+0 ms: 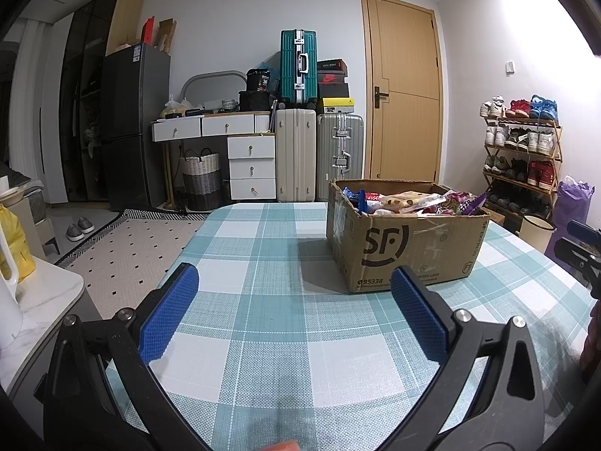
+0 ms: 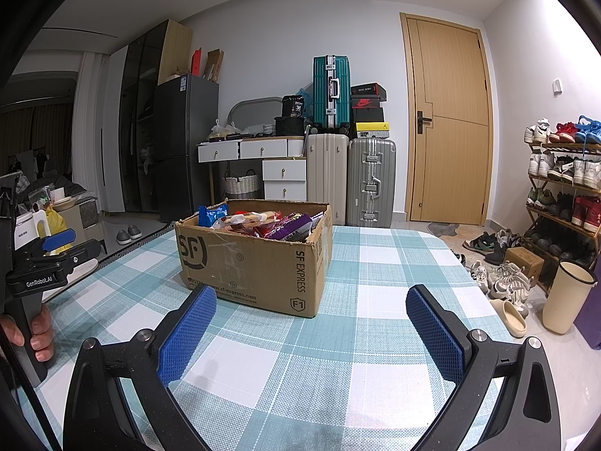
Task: Organize snacks
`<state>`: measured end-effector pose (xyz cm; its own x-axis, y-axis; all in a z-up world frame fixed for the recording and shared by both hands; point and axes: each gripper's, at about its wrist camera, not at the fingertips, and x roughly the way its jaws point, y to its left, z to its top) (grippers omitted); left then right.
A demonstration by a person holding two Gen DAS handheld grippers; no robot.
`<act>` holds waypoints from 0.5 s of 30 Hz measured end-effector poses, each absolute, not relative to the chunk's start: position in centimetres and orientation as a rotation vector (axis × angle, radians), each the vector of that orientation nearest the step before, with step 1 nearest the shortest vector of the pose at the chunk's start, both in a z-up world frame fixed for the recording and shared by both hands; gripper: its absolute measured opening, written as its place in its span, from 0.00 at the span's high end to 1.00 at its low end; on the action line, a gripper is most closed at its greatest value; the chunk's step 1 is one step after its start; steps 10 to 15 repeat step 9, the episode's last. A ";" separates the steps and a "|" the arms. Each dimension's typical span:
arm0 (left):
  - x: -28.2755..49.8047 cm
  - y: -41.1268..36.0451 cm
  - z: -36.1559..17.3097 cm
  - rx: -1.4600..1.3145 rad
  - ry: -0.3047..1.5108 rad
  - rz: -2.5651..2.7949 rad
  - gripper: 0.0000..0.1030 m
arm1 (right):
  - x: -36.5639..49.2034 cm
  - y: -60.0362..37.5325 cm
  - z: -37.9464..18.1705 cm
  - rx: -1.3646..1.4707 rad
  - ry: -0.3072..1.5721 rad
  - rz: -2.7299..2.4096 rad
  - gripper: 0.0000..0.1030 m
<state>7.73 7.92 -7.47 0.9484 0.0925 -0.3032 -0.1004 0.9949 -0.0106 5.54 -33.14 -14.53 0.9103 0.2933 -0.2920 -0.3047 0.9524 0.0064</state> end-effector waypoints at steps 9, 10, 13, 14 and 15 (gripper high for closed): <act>7.8 7.9 -7.5 -0.025 0.304 0.098 0.01 | 5.4 -33.2 -14.5 -0.040 0.295 0.308 0.00; 7.8 7.9 -7.5 -0.025 0.304 0.098 0.01 | 5.4 -33.2 -14.5 -0.040 0.295 0.308 0.00; 7.8 7.9 -7.5 -0.025 0.304 0.098 0.01 | 5.4 -33.2 -14.5 -0.040 0.295 0.308 0.00; 7.8 7.9 -7.5 -0.025 0.304 0.098 0.01 | 5.4 -33.2 -14.5 -0.040 0.295 0.308 0.00; 7.8 7.9 -7.5 -0.025 0.304 0.098 0.01 | 5.4 -33.2 -14.5 -0.040 0.295 0.308 0.00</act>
